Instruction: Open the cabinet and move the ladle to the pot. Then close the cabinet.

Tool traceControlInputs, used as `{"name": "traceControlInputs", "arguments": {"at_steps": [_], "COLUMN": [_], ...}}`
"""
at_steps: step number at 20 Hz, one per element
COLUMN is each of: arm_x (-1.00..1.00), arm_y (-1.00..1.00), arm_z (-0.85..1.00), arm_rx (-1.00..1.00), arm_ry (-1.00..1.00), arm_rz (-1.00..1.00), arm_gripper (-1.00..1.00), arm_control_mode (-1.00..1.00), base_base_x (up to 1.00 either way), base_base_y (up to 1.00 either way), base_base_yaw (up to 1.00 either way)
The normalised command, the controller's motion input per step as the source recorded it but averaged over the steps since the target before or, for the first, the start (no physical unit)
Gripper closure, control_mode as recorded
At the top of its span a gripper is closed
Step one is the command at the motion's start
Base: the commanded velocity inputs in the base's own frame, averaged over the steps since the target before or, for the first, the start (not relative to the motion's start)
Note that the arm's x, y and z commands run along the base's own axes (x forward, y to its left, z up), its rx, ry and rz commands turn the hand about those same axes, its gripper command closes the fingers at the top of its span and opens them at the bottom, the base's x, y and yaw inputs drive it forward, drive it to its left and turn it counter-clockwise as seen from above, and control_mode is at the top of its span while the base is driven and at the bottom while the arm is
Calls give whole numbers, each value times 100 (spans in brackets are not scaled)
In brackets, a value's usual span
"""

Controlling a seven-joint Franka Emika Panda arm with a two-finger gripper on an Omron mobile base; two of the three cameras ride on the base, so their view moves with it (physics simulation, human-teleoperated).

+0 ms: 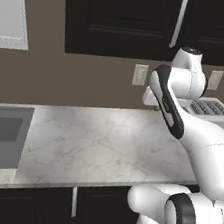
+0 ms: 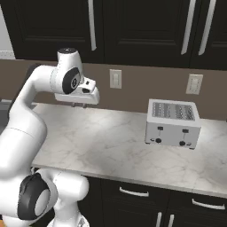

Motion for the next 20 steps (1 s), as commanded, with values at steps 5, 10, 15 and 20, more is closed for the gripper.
{"name": "traceControlInputs", "arguments": {"at_steps": [5,10,15,20], "arm_x": [-12,-27,-25,-8], "arm_y": [0,0,0,0], "arm_z": [1,20,37,45], "arm_rx": [0,0,0,0], "arm_ry": [-11,-34,-41,-40], "arm_rz": [0,0,0,-1], "arm_gripper": [-100,-100,-100,-100], "arm_control_mode": [-100,-100,-100,-100], "base_base_x": [0,0,0,0], "base_base_y": [0,0,0,0], "base_base_yaw": [0,0,0,0]}}
